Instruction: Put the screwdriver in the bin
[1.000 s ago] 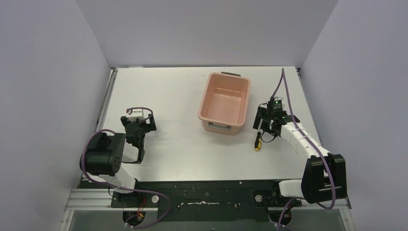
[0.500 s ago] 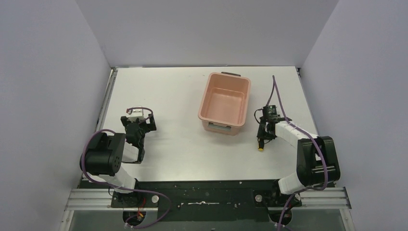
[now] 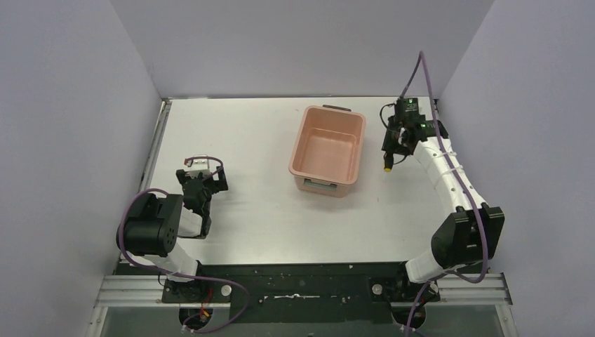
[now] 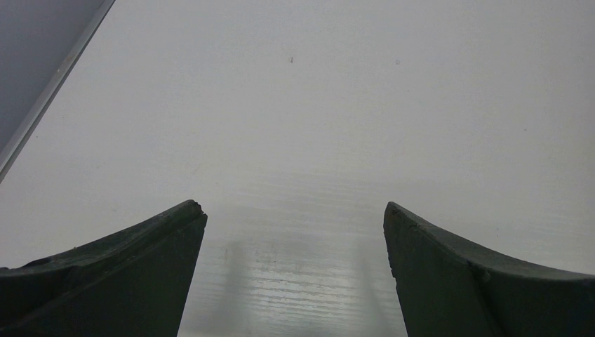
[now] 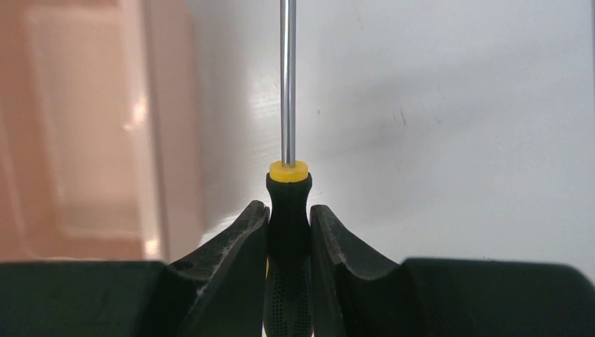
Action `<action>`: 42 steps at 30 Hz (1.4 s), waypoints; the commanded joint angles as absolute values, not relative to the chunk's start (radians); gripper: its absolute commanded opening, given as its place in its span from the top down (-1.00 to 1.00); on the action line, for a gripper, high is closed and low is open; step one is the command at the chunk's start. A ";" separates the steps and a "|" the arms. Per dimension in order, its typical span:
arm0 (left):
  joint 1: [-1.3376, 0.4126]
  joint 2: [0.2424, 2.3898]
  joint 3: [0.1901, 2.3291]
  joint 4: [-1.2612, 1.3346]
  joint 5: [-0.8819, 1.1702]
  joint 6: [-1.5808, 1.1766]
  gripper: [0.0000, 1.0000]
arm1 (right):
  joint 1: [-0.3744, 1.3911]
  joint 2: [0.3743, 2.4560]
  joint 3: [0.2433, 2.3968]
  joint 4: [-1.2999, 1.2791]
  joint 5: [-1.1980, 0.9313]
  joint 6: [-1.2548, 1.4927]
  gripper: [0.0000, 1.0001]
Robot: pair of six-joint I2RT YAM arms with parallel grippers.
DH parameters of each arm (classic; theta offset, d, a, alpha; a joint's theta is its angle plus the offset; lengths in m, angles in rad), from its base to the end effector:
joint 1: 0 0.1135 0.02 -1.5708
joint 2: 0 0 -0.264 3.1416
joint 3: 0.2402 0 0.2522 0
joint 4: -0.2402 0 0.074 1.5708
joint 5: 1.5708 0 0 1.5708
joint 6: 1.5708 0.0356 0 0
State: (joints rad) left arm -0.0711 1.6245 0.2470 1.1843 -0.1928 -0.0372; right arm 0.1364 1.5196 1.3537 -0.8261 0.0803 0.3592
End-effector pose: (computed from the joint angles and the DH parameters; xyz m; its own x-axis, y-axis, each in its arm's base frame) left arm 0.2469 -0.0107 0.1273 -0.1870 -0.0233 -0.9821 -0.1249 0.9922 0.0003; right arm 0.3153 0.0404 0.3042 -0.8088 0.2427 -0.5357 0.2054 0.9701 0.1294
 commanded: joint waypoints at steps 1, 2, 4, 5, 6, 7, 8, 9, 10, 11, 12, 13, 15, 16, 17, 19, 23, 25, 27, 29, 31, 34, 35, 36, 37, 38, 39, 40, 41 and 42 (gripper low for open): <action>-0.074 1.611 0.255 1.209 -0.183 -0.029 -0.95 | 0.150 1.456 1.548 -0.970 0.096 0.383 1.00; -0.074 1.612 0.255 1.209 -0.183 -0.029 -0.95 | 0.162 1.454 1.573 -0.964 0.086 0.393 1.00; -0.073 1.611 0.255 1.210 -0.184 -0.030 -0.95 | 0.204 1.450 1.605 -0.937 0.078 0.420 1.00; -0.074 1.611 0.255 1.210 -0.183 -0.030 -0.95 | 0.236 1.451 1.614 -0.920 0.084 0.442 1.00; -0.074 1.612 0.255 1.209 -0.183 -0.029 -0.95 | 0.269 1.453 1.617 -0.885 0.087 0.458 1.00; -0.073 1.611 0.255 1.209 -0.183 -0.030 -0.95 | 0.315 1.457 1.616 -0.852 0.085 0.474 1.00; -0.074 1.611 0.255 1.209 -0.184 -0.029 -0.95 | 0.347 1.466 1.614 -0.821 0.079 0.487 1.00; -0.074 1.611 0.255 1.209 -0.182 -0.029 -0.95 | 0.382 1.477 1.609 -0.790 0.073 0.503 1.00; -0.074 1.612 0.255 1.210 -0.183 -0.030 -0.95 | 0.414 1.492 1.609 -0.764 0.073 0.511 1.00; -0.074 1.612 0.255 1.208 -0.183 -0.029 -0.95 | 0.443 1.507 1.609 -0.743 0.074 0.518 1.00; -0.074 1.612 0.255 1.209 -0.183 -0.030 -0.95 | 0.469 1.527 1.609 -0.720 0.074 0.521 1.00; -0.074 1.611 0.255 1.208 -0.183 -0.030 -0.95 | 0.490 1.546 1.610 -0.701 0.075 0.525 1.00; -0.073 1.611 0.255 1.209 -0.183 -0.029 -0.95 | 0.526 1.590 1.612 -0.674 0.082 0.528 1.00; -0.074 1.611 0.255 1.209 -0.183 -0.030 -0.95 | 0.538 1.614 1.612 -0.669 0.089 0.528 1.00; -0.074 1.611 0.255 1.209 -0.183 -0.030 -0.95 | 0.547 1.638 1.608 -0.662 0.096 0.527 1.00; -0.074 1.611 0.255 1.209 -0.183 -0.030 -0.95 | 0.556 1.688 1.590 -0.645 0.111 0.524 1.00; -0.074 1.612 0.255 1.208 -0.183 -0.029 -0.95 | 0.563 1.775 1.541 -0.602 0.149 0.514 1.00; -0.074 1.611 0.255 1.210 -0.183 -0.029 -0.95 | 0.562 1.822 1.521 -0.582 0.163 0.507 1.00; -0.073 1.611 0.255 1.209 -0.183 -0.030 -0.95 | 0.563 1.872 1.514 -0.575 0.182 0.504 1.00; -0.074 1.611 0.255 1.208 -0.183 -0.029 -0.95 | 0.564 1.911 1.505 -0.569 0.190 0.502 1.00; -0.073 1.611 0.255 1.209 -0.183 -0.029 -0.95 | 0.566 1.940 1.488 -0.554 0.190 0.504 1.00; -0.073 1.611 0.255 1.208 -0.183 -0.030 -0.95 | 0.566 1.958 1.462 -0.529 0.197 0.509 0.89; -0.074 1.611 0.255 1.209 -0.184 -0.030 -0.95 | 0.566 1.963 1.459 -0.527 0.204 0.511 0.81; -0.074 1.611 0.255 1.209 -0.183 -0.030 -0.95 | 0.567 1.966 1.458 -0.527 0.210 0.510 0.70; -0.073 1.611 0.255 1.209 -0.183 -0.030 -0.95 | 0.567 1.968 1.457 -0.529 0.214 0.510 0.57; -0.073 1.611 0.255 1.209 -0.183 -0.030 -0.95 | 0.567 1.968 1.458 -0.531 0.217 0.510 0.44; -0.073 1.611 0.255 1.208 -0.183 -0.030 -0.95 | 0.568 1.966 1.460 -0.536 0.224 0.510 0.29; -0.074 1.611 0.255 1.210 -0.183 -0.031 -0.95 | 0.570 1.960 1.461 -0.539 0.229 0.509 0.21; -0.074 1.612 0.255 1.209 -0.183 -0.029 -0.95 | 0.571 1.953 1.462 -0.542 0.235 0.509 0.10; -0.074 1.611 0.255 1.210 -0.183 -0.029 -0.95 | 0.572 1.945 1.464 -0.544 0.236 0.507 0.06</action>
